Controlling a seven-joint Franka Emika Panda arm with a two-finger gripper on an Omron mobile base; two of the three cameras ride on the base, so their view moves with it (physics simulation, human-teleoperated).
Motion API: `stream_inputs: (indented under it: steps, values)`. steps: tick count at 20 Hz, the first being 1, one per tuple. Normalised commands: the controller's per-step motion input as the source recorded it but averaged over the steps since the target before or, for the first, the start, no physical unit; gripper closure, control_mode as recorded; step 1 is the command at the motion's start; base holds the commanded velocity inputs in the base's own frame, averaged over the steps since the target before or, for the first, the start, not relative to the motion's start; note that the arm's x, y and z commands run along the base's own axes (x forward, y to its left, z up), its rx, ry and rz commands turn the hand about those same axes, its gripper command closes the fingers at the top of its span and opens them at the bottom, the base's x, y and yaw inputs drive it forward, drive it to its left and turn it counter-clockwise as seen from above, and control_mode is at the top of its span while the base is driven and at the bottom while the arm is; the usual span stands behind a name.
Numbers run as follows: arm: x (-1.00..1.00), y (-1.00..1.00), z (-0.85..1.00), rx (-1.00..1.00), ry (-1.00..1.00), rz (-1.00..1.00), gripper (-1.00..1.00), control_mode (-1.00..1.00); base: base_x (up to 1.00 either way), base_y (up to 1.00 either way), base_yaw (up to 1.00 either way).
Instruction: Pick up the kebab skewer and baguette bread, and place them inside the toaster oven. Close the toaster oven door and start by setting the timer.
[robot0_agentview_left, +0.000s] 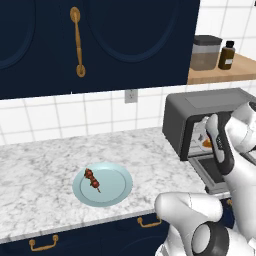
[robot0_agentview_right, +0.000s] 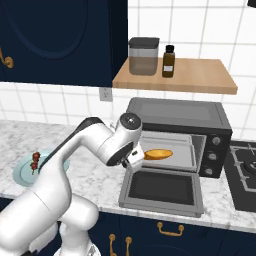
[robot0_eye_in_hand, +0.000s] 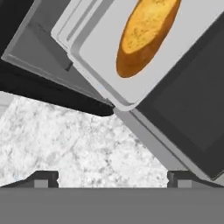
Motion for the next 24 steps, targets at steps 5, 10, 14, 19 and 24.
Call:
stream_inputs:
  steps: [5,10,14,19,24]
  values:
    - [-0.06,1.00,0.00,-0.13,0.18,0.50,-1.00,-1.00,0.00,0.00,0.00]
    - [-0.02,1.00,0.00,-0.13,0.20,0.44,-1.00,-1.00,0.00,0.00,0.00]
    - [-0.21,1.00,-0.04,-0.13,0.20,0.28,-1.00,-1.00,0.00,0.00,0.00]
    - [-0.12,0.82,-0.18,-0.09,0.08,0.19,-1.00,-1.00,0.00,0.00,0.00]
    - [0.00,0.54,-0.32,-0.02,0.00,0.12,-1.00,-1.00,0.00,0.00,0.00]
